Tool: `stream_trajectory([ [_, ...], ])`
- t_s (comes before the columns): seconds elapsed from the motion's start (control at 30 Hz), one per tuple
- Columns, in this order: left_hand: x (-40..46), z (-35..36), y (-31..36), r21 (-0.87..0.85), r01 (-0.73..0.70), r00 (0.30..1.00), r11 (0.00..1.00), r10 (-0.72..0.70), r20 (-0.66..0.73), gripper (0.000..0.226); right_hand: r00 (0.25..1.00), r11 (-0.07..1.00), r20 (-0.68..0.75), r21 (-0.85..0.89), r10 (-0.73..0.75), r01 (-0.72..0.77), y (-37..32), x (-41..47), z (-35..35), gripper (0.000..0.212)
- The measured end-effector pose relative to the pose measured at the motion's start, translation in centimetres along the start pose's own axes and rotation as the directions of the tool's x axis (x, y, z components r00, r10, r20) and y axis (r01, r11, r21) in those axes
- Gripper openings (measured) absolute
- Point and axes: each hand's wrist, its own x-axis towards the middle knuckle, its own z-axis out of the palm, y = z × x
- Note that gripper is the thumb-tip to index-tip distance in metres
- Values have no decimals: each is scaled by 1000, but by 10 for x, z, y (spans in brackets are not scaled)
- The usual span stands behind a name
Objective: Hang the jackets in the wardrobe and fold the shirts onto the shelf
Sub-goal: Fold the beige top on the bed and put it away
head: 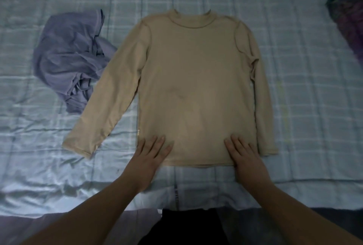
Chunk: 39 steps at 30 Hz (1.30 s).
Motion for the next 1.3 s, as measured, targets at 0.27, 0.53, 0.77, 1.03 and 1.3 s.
stream_trajectory([
  [0.27,-31,-8,3,1,74,994,997,-74,86,126,992,995,86,-20,-92,94,1,-32,-6,108],
  [0.53,4,-55,36,-119,223,968,968,-205,141,90,960,841,77,468,268,-272,27,-29,-49,48],
  [0.77,112,-82,94,-344,57,988,937,-103,-115,79,720,526,188,566,668,-636,94,16,-57,38],
  [1.03,228,-106,200,-433,73,983,899,-139,-123,75,819,557,118,678,561,-479,167,16,-88,15],
  [1.3,368,-148,300,-459,44,992,887,-92,-82,74,700,378,57,809,712,-450,378,32,-179,6],
])
